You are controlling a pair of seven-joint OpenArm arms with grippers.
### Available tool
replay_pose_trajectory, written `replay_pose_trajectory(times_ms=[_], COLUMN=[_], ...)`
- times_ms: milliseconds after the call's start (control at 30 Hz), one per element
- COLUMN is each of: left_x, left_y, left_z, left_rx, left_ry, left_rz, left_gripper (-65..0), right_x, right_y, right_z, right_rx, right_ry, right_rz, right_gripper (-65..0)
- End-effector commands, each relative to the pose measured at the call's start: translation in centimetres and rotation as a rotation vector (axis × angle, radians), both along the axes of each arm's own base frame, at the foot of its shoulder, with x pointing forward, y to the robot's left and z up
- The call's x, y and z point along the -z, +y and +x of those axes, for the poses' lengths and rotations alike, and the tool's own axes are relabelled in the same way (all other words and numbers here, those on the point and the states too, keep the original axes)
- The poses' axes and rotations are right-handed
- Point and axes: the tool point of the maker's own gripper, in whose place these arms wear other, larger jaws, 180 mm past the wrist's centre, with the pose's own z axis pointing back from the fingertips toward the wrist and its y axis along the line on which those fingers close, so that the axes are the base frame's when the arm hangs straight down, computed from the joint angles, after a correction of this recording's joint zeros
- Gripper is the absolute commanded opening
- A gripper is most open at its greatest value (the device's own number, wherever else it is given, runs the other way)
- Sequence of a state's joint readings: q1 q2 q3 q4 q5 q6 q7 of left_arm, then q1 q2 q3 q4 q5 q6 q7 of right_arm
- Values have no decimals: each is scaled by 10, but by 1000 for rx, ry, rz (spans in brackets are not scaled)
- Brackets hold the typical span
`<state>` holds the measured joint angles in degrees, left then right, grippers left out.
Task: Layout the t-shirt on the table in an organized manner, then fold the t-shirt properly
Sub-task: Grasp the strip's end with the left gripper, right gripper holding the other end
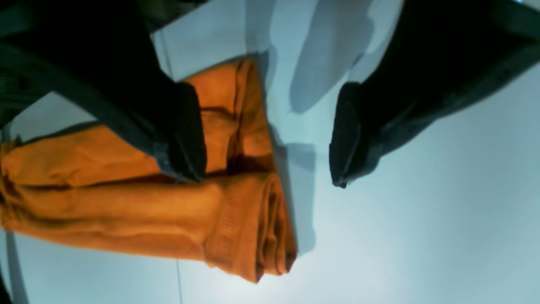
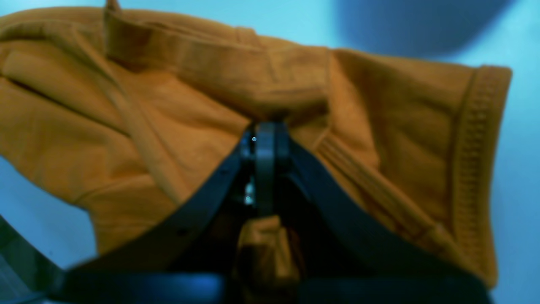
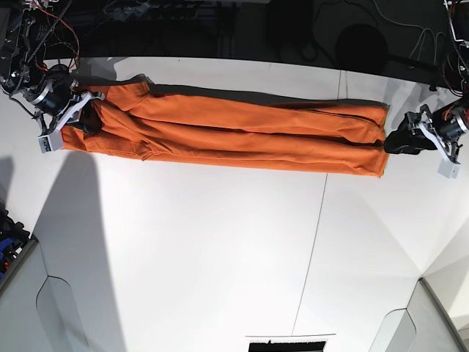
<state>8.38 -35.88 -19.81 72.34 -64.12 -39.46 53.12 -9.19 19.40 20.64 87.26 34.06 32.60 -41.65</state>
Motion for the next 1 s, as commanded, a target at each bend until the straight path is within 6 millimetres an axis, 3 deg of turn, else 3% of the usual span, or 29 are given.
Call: replay_pose_trajectory(times_ms=[0, 167, 467, 967], left_x=[-12, 0, 5, 33], left_y=[4, 4, 1, -46], left_z=[10, 11, 7, -13], left_rx=[-7, -35, -17, 155], left_ry=[-45, -35, -12, 101], left_rz=[-5, -6, 3, 2], left_gripper=[-178, -178, -178, -180], right_x=[-5, -3, -3, -4], right_y=[-5, -4, -3, -3], right_z=[2, 0, 0, 0], right_rx=[2, -1, -1, -1], right_ry=[-3, 8, 9, 8], right_rz=[-5, -7, 2, 2], right_gripper=[-650, -650, -650, -650])
